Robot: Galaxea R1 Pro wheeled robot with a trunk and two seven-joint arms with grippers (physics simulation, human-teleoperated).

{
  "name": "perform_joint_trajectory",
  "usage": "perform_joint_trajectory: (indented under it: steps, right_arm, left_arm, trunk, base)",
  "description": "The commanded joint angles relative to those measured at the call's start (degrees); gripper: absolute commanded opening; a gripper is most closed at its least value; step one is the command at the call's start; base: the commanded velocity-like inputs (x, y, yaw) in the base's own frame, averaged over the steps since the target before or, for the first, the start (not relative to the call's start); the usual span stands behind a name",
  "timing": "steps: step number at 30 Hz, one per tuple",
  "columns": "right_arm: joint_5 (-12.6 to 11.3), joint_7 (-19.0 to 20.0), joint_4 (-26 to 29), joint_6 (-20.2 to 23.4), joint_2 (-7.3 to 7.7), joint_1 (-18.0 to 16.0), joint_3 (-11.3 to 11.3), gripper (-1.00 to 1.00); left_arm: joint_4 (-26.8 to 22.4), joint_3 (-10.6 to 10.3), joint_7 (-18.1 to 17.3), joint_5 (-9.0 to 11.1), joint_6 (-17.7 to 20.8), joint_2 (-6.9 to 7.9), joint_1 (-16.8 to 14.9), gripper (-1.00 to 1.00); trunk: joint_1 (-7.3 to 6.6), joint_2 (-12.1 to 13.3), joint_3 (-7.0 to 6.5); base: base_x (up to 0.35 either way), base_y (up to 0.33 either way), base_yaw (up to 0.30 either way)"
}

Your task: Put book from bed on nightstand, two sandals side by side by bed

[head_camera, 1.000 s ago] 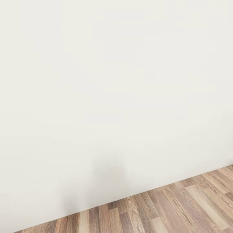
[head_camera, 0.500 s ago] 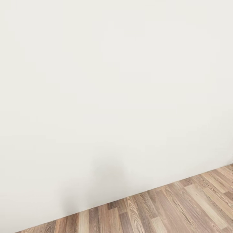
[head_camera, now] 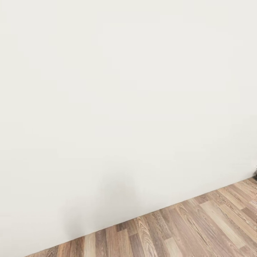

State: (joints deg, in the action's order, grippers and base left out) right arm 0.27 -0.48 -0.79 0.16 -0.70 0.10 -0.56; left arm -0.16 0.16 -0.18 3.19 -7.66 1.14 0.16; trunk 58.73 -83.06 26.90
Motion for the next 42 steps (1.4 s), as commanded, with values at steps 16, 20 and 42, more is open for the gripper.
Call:
perform_joint_trajectory:
  steps: [16,20,42]
  right_arm:
    - [0.00,-0.05,-0.01,0.02,0.06,-0.01,-0.04,1.00]
    - [0.00,-0.05,-0.01,0.02,0.06,-0.01,-0.05,1.00]
    - [0.03,-0.05,-0.01,0.02,0.08,-0.01,0.03,1.00]
  left_arm:
    - [-0.01,-0.05,-0.03,0.33,-0.16,0.00,0.01,1.00]
    - [-0.01,-0.05,-0.01,0.33,-0.16,0.00,0.01,1.00]
    - [-0.01,-0.01,0.00,0.33,-0.16,0.00,0.01,1.00]
  trunk:
    - [0.00,-0.02,0.03]
    - [0.00,-0.02,0.03]
    - [0.00,-0.02,0.03]
  base:
    - [0.000,0.000,-0.090]
    - [0.000,0.000,-0.091]
    - [0.000,0.000,-0.091]
